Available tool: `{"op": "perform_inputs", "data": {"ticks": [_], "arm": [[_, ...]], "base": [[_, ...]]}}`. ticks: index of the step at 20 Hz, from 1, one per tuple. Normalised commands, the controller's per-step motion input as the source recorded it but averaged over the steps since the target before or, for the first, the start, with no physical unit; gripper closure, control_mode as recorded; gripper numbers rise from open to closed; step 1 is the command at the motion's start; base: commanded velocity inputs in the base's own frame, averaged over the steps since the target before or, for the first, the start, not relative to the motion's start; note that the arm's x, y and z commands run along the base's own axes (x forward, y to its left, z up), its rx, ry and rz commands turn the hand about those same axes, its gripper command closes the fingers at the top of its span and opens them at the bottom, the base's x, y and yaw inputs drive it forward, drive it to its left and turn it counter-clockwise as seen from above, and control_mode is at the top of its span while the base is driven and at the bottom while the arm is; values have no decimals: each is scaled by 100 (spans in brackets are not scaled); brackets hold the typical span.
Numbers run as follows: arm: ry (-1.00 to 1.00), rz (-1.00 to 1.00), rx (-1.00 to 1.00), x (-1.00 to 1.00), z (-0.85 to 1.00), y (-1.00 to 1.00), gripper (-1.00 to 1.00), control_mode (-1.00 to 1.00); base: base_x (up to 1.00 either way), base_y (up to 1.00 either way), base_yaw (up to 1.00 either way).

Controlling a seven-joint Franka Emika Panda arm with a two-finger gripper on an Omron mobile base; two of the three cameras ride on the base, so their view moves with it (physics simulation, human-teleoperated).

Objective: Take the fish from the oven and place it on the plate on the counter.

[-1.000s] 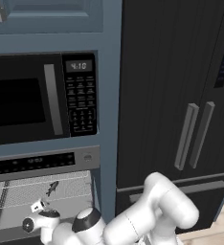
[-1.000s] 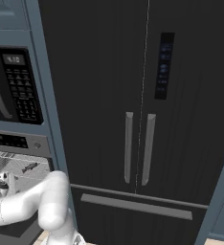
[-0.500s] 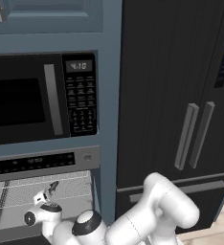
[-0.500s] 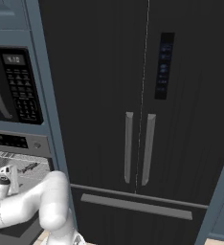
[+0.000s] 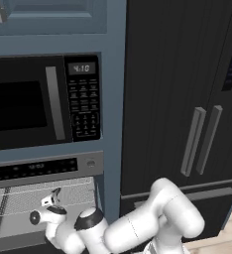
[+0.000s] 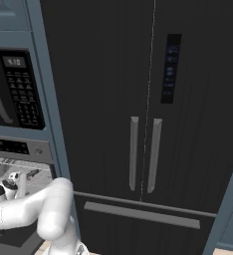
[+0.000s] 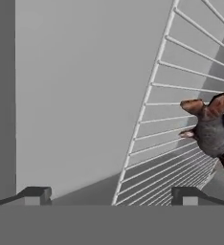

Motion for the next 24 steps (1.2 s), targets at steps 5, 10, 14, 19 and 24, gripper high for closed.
{"op": "perform_inputs", "data": {"ticks": [5,10,14,19,24], "arm": [[-23,-15,-1,0,-81,0,-100,-100],[-23,-14,-11,-4,-100,0,-100,-100],[-19,-12,-16,-2,-100,0,-100,-100],[-10,-12,-13,-5,-100,0,-100,-100],[-2,-12,-11,-22,-100,0,-100,-100]], "base": [[0,0,0],[0,0,0],[0,0,0],[0,0,0],[0,0,0]]}}
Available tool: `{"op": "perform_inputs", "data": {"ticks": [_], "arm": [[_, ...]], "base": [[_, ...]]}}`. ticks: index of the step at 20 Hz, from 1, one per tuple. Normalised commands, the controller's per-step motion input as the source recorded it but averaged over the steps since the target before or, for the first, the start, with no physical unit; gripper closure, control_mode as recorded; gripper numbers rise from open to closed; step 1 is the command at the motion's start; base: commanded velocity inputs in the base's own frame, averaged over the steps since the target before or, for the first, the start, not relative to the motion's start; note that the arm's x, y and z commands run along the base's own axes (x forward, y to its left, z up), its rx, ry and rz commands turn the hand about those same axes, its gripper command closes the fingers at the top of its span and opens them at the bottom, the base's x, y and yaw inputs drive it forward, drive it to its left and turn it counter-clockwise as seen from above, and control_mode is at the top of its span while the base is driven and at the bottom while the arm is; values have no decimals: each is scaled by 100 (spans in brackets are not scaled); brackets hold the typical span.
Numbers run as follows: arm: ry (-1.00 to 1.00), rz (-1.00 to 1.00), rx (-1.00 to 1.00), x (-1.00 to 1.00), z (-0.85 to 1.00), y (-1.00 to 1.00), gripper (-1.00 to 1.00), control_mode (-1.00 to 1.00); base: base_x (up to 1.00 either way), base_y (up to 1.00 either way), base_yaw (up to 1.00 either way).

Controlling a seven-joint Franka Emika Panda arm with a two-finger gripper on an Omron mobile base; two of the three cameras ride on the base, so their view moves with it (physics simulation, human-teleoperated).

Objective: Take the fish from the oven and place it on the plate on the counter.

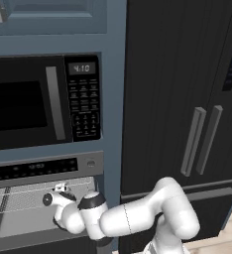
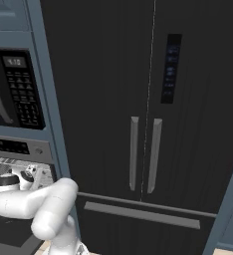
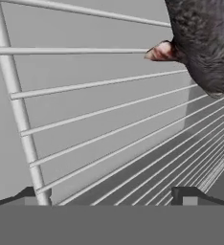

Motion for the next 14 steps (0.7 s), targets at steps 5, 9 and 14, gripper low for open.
{"op": "perform_inputs", "data": {"ticks": [5,9,14], "arm": [[0,-10,-10,-58,-100,12,-100,-100],[4,-10,-10,-74,-100,23,-100,-100],[6,-9,-12,-78,-100,29,-100,-100]], "base": [[0,0,0],[0,0,0],[0,0,0]]}}
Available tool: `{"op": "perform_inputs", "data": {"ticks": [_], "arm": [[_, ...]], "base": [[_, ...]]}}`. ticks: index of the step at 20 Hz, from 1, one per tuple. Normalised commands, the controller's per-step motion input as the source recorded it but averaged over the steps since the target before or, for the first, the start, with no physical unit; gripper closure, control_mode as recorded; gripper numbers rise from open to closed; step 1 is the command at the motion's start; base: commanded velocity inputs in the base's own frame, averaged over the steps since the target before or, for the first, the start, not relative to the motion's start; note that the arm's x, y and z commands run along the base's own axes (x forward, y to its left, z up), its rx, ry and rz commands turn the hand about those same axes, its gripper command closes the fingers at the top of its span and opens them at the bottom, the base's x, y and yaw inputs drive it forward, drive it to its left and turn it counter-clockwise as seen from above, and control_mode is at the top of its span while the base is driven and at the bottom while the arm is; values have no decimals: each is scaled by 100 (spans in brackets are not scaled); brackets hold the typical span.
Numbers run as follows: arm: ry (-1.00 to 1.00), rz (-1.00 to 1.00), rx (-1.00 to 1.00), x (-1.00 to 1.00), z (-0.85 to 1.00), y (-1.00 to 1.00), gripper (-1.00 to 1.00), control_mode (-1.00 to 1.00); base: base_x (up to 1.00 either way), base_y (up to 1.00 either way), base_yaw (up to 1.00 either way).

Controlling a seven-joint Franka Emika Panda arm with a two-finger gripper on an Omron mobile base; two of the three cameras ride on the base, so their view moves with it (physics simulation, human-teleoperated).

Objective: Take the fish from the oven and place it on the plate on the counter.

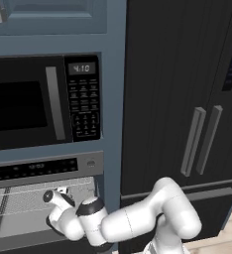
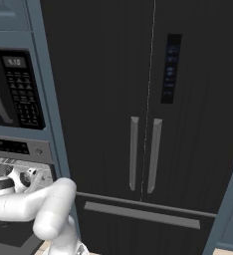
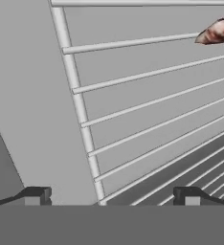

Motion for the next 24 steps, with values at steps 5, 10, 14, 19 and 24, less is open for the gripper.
{"op": "perform_inputs", "data": {"ticks": [5,10,14,19,24], "arm": [[10,-7,-13,-85,-100,40,-100,-100],[10,-4,-15,-100,-100,50,-100,-100],[14,-5,-13,-100,-100,51,-100,-100],[10,-2,-11,-100,-100,44,-100,-100],[3,0,-7,-100,-100,38,-100,-100]], "base": [[0,0,0],[0,0,0],[0,0,0],[0,0,0],[0,0,0]]}}
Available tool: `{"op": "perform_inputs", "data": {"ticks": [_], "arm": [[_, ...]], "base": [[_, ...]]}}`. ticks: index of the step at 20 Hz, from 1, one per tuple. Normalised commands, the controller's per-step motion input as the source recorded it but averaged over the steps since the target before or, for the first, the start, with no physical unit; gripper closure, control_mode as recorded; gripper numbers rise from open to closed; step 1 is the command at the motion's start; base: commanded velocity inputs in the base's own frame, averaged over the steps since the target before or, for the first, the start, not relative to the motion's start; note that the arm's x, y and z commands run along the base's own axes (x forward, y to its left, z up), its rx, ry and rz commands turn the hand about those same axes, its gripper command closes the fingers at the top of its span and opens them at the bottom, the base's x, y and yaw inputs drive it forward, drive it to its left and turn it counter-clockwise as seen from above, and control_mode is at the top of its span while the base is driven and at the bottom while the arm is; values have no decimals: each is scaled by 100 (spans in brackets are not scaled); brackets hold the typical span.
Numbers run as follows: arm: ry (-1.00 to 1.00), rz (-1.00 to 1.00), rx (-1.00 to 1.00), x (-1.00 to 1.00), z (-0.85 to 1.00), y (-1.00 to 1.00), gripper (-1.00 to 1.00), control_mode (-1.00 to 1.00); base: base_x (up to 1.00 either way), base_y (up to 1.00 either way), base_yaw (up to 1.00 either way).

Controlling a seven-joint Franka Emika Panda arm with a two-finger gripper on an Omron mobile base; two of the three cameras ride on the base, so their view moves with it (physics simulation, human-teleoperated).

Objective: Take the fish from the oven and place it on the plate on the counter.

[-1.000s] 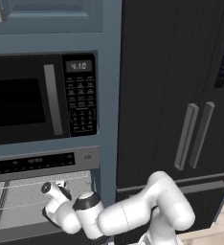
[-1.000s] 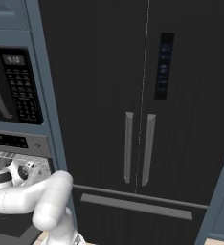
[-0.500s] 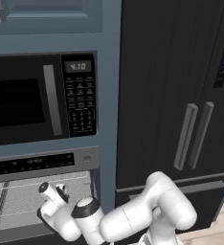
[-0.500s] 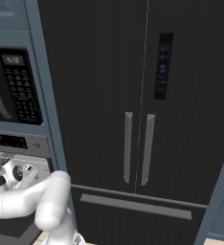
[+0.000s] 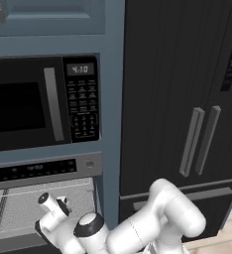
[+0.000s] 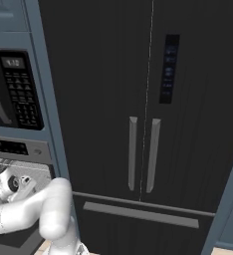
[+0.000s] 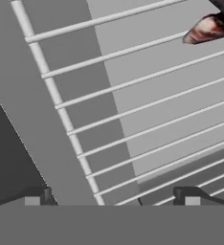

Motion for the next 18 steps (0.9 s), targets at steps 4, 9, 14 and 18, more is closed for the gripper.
{"op": "perform_inputs", "data": {"ticks": [4,9,14,18], "arm": [[0,15,-3,-100,-100,43,-100,-100],[0,31,0,-100,-92,50,-100,-100],[-4,34,1,-100,0,48,-100,-100],[-19,27,7,-64,100,24,-100,-100]], "base": [[0,0,0],[0,0,0],[0,0,0],[0,0,0]]}}
